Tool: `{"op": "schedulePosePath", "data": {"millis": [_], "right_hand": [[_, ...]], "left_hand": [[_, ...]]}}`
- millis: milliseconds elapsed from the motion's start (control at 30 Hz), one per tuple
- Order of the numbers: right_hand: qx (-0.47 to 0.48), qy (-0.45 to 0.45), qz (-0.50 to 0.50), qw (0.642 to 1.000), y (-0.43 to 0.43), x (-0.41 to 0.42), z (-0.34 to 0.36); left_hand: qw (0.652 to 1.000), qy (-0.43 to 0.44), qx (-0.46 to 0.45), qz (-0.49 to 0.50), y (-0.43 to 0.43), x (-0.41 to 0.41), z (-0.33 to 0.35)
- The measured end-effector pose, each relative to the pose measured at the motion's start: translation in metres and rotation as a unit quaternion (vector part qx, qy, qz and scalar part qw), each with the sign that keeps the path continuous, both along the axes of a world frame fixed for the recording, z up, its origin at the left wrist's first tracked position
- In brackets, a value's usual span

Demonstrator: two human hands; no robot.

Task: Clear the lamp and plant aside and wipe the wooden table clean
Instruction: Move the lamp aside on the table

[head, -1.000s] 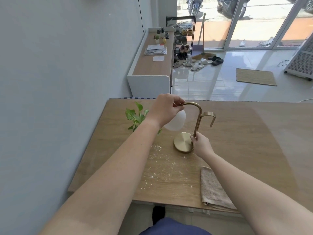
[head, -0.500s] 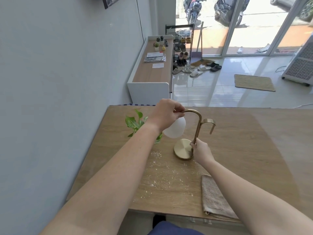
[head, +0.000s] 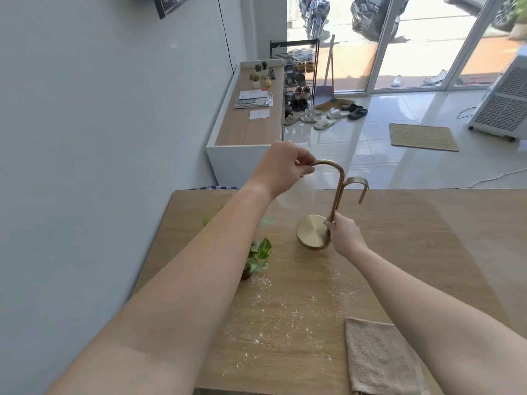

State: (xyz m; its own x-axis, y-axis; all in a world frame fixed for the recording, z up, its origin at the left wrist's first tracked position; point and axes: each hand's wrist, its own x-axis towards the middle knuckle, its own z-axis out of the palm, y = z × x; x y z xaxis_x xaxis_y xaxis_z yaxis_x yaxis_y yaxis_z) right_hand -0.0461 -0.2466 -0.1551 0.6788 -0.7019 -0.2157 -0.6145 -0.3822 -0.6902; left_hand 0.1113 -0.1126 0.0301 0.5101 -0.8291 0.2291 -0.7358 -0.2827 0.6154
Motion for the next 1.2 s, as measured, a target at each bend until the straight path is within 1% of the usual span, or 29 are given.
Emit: {"op": "schedulePosePath", "data": {"millis": [267, 533, 767, 1000, 1200], "right_hand": [[-0.003, 0.008, -0.01, 1.0, -0.051, 0.054, -0.004], [0.011, 0.006, -0.023, 1.0, -0.078, 0.087, -0.019], [0.02, 0.016, -0.026, 0.999, -0.085, 0.098, -0.035], [0.032, 0.017, -0.035, 0.999, -0.088, 0.101, -0.04], [0.049, 0.064, -0.024, 0.996, -0.09, 0.104, -0.029]], "left_hand": [[1.0, 0.002, -0.003, -0.006, -0.051, 0.052, -0.007], [1.0, 0.005, 0.0, -0.007, -0.081, 0.082, -0.017], [1.0, 0.022, 0.006, 0.0, -0.09, 0.1, -0.035], [1.0, 0.03, -0.002, 0.005, -0.095, 0.1, -0.04], [0.999, 0.036, 0.021, 0.009, -0.092, 0.1, -0.036]]}}
